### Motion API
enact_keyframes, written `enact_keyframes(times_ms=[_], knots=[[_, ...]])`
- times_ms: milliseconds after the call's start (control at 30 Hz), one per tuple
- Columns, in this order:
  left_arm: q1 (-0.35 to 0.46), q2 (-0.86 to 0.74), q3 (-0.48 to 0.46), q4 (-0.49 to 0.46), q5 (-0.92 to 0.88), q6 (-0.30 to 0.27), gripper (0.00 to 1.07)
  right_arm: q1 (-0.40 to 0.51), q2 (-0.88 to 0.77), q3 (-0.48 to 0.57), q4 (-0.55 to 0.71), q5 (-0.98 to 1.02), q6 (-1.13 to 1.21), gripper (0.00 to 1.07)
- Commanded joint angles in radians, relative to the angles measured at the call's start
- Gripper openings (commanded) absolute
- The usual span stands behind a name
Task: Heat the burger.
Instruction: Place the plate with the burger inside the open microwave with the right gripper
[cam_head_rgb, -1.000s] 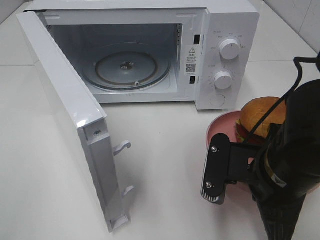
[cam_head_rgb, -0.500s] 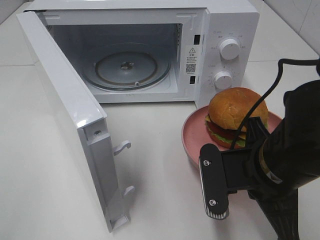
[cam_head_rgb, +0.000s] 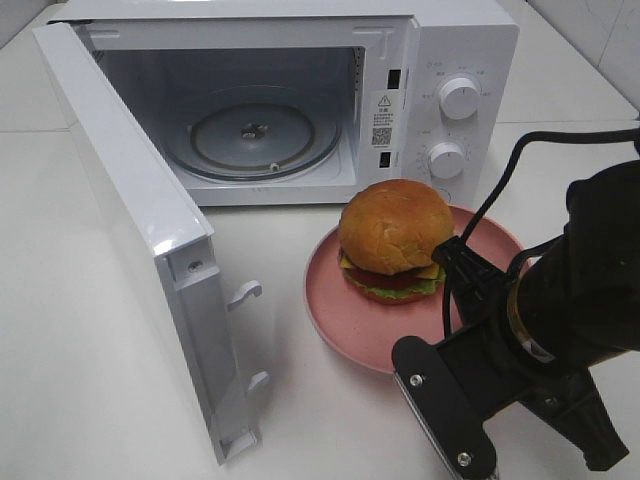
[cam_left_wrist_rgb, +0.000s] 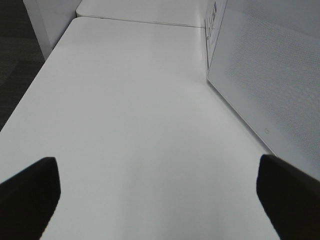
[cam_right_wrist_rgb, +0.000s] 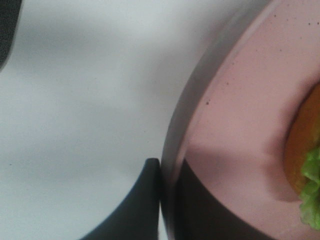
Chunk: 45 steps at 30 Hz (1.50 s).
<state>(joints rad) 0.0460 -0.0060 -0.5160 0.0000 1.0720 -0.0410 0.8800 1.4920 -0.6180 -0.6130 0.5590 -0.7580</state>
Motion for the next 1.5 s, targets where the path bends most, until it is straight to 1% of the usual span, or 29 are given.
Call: enact_keyframes(times_ms=[33, 200, 267, 533, 600, 700, 767, 867, 933, 1033, 1100, 1500], knots=[[0.003, -0.013, -0.001, -0.007, -0.001, 0.0, 1.02, 0.001, -0.013, -0.002, -0.035, -0.048, -0.055, 0.0], [0.003, -0.013, -0.001, -0.007, -0.001, 0.0, 1.02, 0.001, -0.013, -0.009, -0.036, -0.101, -0.063, 0.0], [0.003, -0.013, -0.001, -0.007, -0.001, 0.0, 1.02, 0.001, -0.013, -0.03, -0.047, -0.123, -0.063, 0.0], [0.003, -0.013, -0.001, -0.007, -0.001, 0.0, 1.02, -0.002, -0.012, -0.062, -0.058, -0.148, -0.075, 0.0], [0.003, -0.013, -0.001, -0.007, -0.001, 0.0, 1.02, -0.002, 0.012, -0.099, -0.058, -0.152, -0.082, 0.0], [0.003, -0.013, -0.001, -0.007, -0.001, 0.0, 1.02, -0.002, 0.021, -0.11, -0.058, -0.152, -0.083, 0.0], [0.003, -0.013, -0.001, -0.007, -0.001, 0.0, 1.02, -0.002, 0.063, -0.16, -0.058, -0.155, -0.088, 0.0], [0.003, -0.013, -0.001, -0.007, -0.001, 0.0, 1.02, -0.002, 0.072, -0.17, -0.058, -0.158, -0.089, 0.0], [0.003, -0.013, -0.001, -0.007, -0.001, 0.0, 1.02, -0.01, 0.102, -0.213, -0.058, -0.16, -0.095, 0.0], [0.003, -0.013, -0.001, -0.007, -0.001, 0.0, 1.02, -0.018, 0.107, -0.223, -0.057, -0.166, -0.101, 0.0], [0.003, -0.013, -0.001, -0.007, -0.001, 0.0, 1.02, -0.046, 0.135, -0.255, -0.052, -0.183, -0.115, 0.0], [0.003, -0.013, -0.001, -0.007, -0.001, 0.002, 1.02, -0.074, 0.197, -0.333, -0.027, -0.188, -0.16, 0.0]])
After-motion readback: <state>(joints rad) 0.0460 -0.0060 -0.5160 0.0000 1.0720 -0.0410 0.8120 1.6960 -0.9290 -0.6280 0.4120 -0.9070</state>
